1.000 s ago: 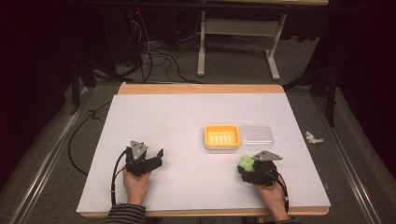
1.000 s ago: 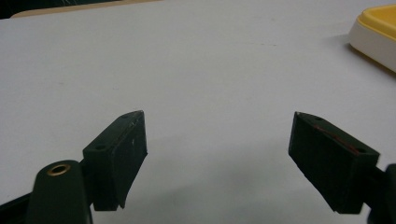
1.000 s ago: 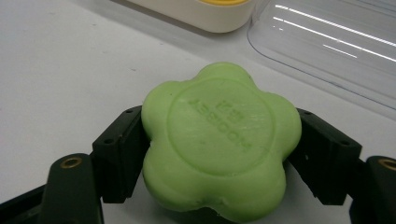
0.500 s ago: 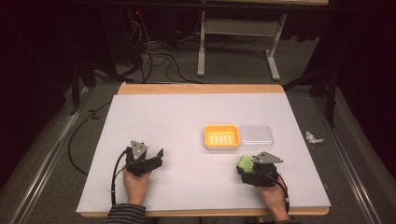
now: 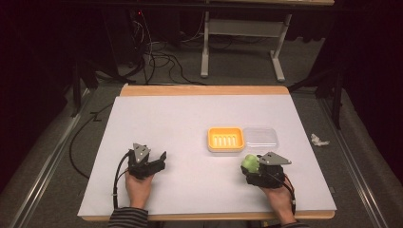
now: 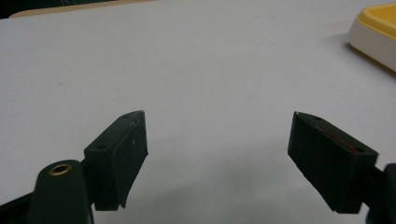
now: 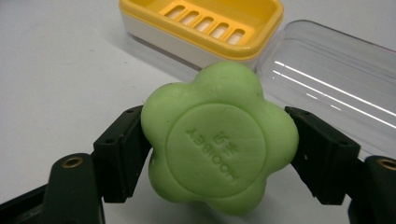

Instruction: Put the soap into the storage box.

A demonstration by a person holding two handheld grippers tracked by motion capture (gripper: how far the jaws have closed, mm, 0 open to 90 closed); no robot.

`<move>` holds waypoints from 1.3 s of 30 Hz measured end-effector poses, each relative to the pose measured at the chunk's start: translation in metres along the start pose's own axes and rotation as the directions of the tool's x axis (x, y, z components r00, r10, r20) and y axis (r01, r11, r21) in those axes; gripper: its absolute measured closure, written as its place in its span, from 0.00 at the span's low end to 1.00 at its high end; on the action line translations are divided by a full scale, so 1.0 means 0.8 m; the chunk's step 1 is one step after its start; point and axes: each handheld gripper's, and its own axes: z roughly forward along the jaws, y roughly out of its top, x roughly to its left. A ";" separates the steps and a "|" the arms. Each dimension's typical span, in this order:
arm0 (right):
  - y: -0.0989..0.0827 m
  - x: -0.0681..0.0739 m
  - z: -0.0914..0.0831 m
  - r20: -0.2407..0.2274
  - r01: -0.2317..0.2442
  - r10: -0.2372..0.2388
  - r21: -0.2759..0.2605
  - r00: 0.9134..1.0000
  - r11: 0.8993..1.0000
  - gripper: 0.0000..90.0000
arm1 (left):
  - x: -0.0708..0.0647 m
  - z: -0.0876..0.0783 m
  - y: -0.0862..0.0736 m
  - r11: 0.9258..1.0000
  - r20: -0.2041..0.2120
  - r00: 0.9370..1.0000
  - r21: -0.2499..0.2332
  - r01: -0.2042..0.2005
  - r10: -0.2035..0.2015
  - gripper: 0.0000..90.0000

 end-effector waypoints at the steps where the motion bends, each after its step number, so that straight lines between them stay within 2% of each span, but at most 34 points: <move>1: 0.001 0.000 -0.001 -0.003 0.000 0.000 -0.002 1.000 1.000 0.30 | 0.000 0.000 0.000 1.000 0.001 1.000 -0.001 0.001 -0.001 0.23; 18: 0.025 0.000 -0.016 -0.012 0.028 -0.028 -0.050 1.000 0.998 0.30 | 0.000 0.000 0.000 1.000 0.000 1.000 -0.001 0.004 -0.004 0.23; 39: 0.050 -0.009 -0.012 -0.050 -0.002 -0.001 -0.079 0.999 0.997 0.30 | 0.001 0.000 0.000 1.000 0.001 1.000 0.003 0.008 -0.008 0.23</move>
